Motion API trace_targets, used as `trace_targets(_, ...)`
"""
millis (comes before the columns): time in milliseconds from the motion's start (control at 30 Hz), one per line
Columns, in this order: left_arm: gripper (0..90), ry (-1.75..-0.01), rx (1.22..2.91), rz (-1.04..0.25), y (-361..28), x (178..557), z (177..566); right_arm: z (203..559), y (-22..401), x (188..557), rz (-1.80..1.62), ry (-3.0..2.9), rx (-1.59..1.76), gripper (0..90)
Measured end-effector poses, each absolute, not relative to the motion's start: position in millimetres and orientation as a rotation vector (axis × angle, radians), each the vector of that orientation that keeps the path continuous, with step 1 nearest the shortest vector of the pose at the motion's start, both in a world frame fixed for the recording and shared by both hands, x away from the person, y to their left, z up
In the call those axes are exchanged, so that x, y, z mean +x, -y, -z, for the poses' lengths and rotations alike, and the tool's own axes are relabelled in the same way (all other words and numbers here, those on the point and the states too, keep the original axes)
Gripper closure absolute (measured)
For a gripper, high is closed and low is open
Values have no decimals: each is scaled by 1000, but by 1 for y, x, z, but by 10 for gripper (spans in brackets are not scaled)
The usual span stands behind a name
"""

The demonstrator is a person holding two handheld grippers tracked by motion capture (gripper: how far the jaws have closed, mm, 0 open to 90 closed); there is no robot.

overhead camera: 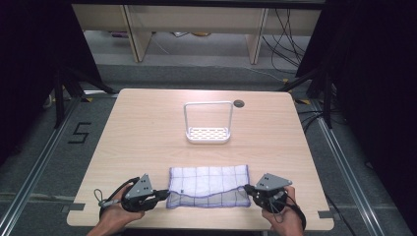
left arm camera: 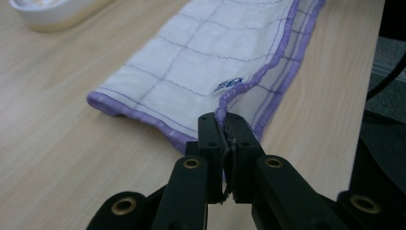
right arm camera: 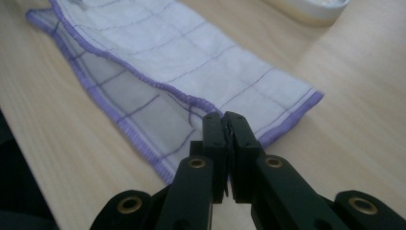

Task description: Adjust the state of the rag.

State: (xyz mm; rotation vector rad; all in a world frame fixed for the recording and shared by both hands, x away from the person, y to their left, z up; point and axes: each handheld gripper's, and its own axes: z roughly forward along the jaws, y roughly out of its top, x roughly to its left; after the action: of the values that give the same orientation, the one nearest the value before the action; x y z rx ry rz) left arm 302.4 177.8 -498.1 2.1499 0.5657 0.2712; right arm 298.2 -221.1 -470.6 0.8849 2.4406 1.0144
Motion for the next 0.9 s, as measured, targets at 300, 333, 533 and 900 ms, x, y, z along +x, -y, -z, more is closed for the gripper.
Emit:
trace_targets(300,682,-565,2172,-235,-179,297,504,478,228,278,-1024,-2431,957,725)
trace_targets(333,646,-565,2172,-235,-179,297,504,478,228,278,-1024,-2431,957,725)
trace_targets(533,413,-666,2095,-262,-185,303,493,469,235,276,-1066,-2335,1069,638)
trace_targets(900,394,-778,2087,-290,-170,377,481,478,225,297,-991,-2333,1184,534)
